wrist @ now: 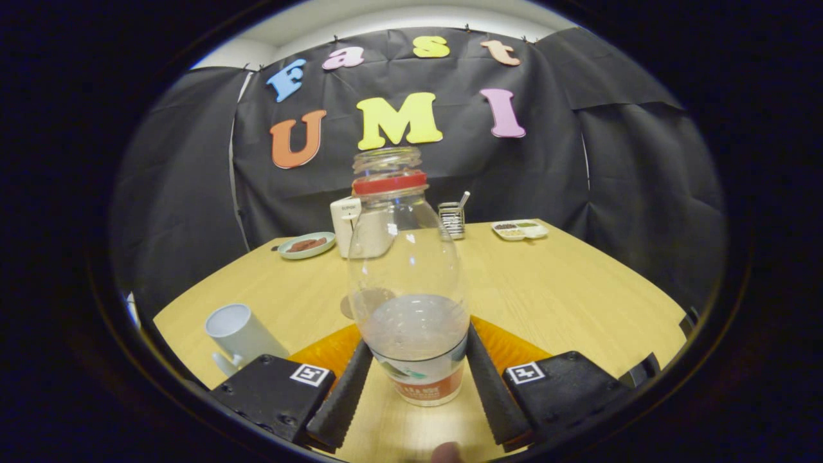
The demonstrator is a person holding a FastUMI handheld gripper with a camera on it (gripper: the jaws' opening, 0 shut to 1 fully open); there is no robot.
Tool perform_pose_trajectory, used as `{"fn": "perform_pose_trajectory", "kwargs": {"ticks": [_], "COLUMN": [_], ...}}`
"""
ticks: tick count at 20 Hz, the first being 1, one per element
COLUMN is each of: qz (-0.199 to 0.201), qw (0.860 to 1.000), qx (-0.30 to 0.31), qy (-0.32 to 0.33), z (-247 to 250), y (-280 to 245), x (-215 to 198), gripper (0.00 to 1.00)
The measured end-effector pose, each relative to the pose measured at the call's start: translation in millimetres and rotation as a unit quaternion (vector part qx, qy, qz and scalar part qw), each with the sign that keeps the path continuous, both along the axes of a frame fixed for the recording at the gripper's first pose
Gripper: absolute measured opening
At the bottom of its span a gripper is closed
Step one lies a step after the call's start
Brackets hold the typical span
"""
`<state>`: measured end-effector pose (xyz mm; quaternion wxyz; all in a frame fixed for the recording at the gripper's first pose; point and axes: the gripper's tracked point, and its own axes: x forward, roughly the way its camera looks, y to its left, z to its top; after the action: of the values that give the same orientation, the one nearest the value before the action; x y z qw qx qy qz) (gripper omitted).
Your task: Take the bottle from table, then pour the juice into the cup, finally place the bottle on the coaster
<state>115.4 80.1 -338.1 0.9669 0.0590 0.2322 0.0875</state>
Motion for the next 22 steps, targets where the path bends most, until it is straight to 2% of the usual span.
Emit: {"fn": "perform_pose_trajectory", "kwargs": {"ticks": [5, 8, 11, 16, 22], "qz": [0.017, 0.033, 0.05, 0.095, 0.144], "qw": [0.999, 0.991, 0.973, 0.922, 0.841], "qx": [-0.029, -0.109, -0.205, -0.348, -0.489], "qy": [-0.026, -0.062, -0.094, -0.143, -0.183], "z": [29.4, 50.7, 61.4, 62.6, 51.4], "y": [12.1, 16.9, 23.5, 44.0, 64.6], "x": [-3.6, -0.6, 3.8, 10.8, 13.7], "gripper": [0.79, 0.77, 0.76, 0.76, 0.76]}}
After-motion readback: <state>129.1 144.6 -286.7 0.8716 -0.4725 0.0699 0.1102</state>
